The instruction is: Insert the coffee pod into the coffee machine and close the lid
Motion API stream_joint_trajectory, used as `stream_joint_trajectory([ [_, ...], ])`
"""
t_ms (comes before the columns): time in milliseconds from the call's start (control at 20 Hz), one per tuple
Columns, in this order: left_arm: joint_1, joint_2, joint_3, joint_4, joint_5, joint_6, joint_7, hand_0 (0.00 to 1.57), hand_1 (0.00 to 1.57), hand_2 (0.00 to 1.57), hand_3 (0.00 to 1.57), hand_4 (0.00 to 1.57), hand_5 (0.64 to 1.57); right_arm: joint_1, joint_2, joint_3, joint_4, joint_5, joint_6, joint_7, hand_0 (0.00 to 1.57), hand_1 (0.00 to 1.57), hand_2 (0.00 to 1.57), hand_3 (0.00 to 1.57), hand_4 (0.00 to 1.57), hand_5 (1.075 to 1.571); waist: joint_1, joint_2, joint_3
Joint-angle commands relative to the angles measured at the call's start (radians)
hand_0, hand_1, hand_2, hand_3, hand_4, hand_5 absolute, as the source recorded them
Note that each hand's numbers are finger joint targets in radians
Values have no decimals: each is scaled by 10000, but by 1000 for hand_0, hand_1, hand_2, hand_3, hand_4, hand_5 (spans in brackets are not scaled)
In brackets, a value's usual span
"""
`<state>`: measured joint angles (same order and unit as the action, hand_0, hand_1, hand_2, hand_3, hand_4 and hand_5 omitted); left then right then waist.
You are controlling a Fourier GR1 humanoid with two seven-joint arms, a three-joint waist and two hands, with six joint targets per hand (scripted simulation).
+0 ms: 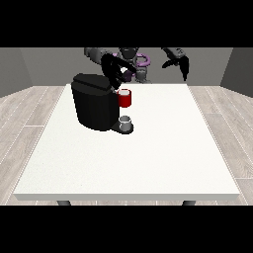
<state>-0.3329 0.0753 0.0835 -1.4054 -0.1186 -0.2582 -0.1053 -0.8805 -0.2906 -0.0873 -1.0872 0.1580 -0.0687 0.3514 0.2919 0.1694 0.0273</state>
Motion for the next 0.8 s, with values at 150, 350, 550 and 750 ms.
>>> stream_joint_trajectory([
  [150,-565,-58,-290,66,-17,-246,-215,0,0,0,0,429,1571,-1130,557,739,-1015,166,228,-498,0,0,0,0,87,1571,1267,508,-274],
  [350,-989,-44,-287,77,184,-461,-84,0,0,0,0,444,1571,-1574,-16,419,-1603,221,105,568,0,0,0,0,0,1571,1920,668,-275],
  [550,-1337,-25,-360,177,-57,-304,-250,0,0,0,0,395,1571,-2146,-92,565,-1694,237,345,234,0,0,0,0,0,1571,2059,1435,-278],
  [750,-1499,-258,-582,-582,241,-475,244,0,0,0,0,362,1571,-2527,-118,181,-661,410,-80,-710,0,0,0,0,0,1571,2578,1659,-272],
])
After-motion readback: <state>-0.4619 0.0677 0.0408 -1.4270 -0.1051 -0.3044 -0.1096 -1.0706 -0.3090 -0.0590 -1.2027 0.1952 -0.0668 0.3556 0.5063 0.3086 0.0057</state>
